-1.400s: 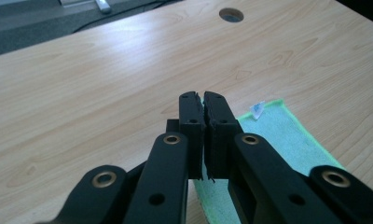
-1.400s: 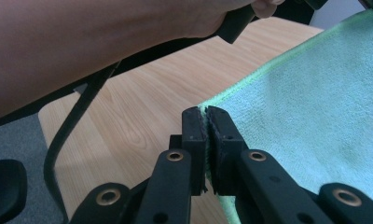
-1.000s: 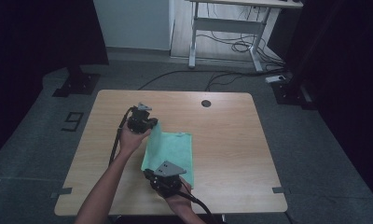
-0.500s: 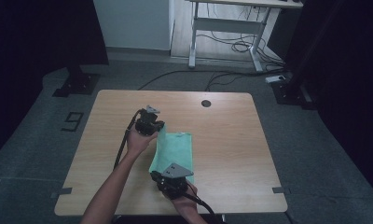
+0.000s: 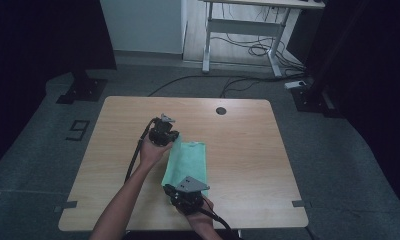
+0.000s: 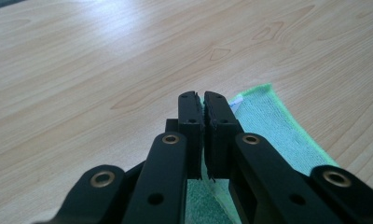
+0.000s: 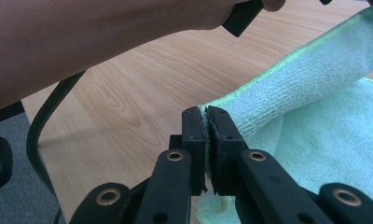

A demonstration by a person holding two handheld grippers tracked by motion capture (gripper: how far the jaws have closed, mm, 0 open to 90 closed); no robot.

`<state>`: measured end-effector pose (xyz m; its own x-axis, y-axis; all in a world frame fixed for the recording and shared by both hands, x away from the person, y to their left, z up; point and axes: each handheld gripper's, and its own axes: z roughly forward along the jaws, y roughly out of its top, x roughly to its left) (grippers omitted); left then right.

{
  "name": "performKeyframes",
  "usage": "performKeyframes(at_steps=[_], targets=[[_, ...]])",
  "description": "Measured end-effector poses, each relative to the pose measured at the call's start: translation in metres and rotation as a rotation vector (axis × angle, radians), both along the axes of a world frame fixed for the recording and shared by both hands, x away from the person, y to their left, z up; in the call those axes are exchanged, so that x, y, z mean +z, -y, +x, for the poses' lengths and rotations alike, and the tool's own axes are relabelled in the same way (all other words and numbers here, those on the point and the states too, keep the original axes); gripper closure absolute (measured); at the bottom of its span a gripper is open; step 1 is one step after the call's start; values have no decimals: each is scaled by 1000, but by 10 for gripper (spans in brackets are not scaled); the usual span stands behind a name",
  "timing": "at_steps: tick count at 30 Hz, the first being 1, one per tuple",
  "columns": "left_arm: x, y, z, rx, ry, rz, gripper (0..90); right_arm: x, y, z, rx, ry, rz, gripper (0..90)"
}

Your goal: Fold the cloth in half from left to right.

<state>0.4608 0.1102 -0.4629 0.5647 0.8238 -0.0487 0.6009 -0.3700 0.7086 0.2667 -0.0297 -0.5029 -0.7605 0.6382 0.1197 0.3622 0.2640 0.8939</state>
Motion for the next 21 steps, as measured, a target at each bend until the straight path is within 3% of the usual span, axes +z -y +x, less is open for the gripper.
performKeyframes(at_steps=[21], targets=[[-6, 16, 1, -8, -5, 7, 863, -8, 12, -2, -19, -13, -3, 852]])
